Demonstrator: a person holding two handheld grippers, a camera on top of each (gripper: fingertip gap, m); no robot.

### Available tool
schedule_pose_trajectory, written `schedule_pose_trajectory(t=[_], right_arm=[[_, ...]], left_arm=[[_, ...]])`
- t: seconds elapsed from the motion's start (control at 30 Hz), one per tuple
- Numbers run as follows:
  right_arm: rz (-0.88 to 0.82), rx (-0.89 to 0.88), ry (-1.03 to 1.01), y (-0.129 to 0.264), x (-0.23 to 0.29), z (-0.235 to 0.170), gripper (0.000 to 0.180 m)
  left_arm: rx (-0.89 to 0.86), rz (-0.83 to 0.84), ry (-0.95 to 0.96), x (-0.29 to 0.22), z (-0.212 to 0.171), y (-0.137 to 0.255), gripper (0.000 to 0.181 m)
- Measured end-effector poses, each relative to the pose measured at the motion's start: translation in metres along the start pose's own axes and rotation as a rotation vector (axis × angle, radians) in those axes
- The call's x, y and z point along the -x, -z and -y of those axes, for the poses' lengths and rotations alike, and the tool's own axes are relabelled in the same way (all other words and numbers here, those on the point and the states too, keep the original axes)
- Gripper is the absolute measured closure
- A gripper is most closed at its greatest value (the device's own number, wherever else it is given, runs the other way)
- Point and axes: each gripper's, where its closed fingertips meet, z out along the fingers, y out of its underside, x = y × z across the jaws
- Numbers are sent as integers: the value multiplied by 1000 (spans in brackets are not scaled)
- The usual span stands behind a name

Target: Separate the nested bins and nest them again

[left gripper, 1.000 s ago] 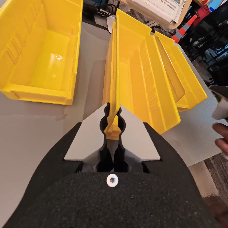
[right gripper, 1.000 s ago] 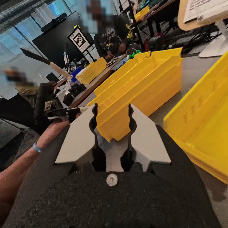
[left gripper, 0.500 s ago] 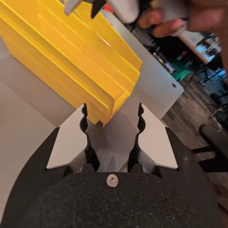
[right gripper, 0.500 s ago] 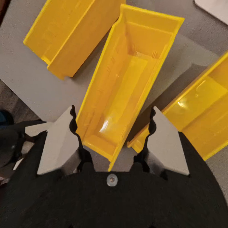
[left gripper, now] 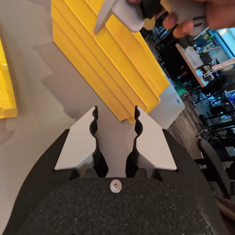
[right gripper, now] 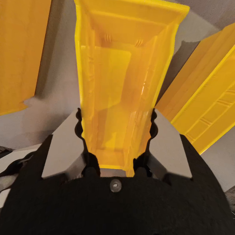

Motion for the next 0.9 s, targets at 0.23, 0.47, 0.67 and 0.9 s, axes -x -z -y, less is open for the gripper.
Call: schedule_pose_trajectory(t=[0.23,0.47,0.67,0.9], right_arm=[[16,44,-15,6,-5,-5,89],[39,40,20,27,-6,-4,93],[49,-24,91,54,0,2,92],[73,-22,89,76,-6,-8,91]], left_arm=[[23,1,19,8,2,-4,125],[-40,10,14,7,22,-14,127],[-25,8,-3,-3,17,-28,127],[-2,27,-48,-4,9,-26,127]])
